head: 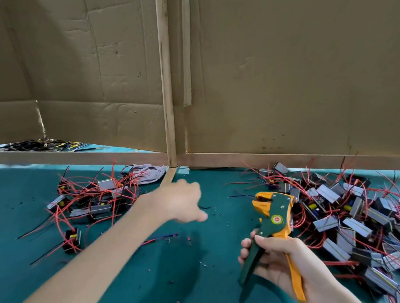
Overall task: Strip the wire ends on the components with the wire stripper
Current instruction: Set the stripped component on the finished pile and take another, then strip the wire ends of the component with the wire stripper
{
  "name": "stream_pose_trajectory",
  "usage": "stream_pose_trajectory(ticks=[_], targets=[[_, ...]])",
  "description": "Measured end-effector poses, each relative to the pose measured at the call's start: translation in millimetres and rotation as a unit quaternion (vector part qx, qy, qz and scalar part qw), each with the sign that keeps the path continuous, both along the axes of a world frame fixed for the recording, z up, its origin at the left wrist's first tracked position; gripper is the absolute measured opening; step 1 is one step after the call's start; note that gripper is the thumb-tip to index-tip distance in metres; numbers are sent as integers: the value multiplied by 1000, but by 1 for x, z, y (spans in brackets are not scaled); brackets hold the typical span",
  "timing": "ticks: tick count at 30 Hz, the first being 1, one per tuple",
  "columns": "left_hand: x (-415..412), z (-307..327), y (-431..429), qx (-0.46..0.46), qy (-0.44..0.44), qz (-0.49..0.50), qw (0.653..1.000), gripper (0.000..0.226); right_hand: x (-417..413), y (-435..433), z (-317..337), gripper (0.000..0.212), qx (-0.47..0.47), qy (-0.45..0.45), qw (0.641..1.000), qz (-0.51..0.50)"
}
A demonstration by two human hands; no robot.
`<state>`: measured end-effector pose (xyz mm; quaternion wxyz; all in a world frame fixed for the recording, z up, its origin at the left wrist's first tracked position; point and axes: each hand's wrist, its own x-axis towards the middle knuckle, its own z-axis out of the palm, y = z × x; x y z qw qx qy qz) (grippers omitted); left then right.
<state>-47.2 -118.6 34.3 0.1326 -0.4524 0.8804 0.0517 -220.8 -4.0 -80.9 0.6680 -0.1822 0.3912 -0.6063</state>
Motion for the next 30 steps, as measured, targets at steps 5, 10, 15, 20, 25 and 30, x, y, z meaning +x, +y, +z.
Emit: stream_pose_trajectory(ticks=[5, 10, 15, 20, 25, 30], targets=[[58, -12, -12, 27, -245, 64, 967, 42, 2, 3, 0, 29, -11, 11, 1000, 18], [68, -31, -24, 33, -187, 69, 979, 29, 4, 5, 5, 31, -17, 29, 999, 19], [59, -24, -36, 57, 107, 28, 992, 21, 1, 8, 11, 25, -35, 20, 999, -8], [33, -26, -36, 185, 431, 38, 882, 21, -2, 6, 9, 25, -31, 10, 999, -25], [13, -41, -33, 242, 550, 46, 798, 16, -4, 4, 4, 32, -24, 8, 999, -23], [12, -38, -35, 255, 640, 35, 724, 19, -3, 3, 3, 35, -25, 13, 999, -26]])
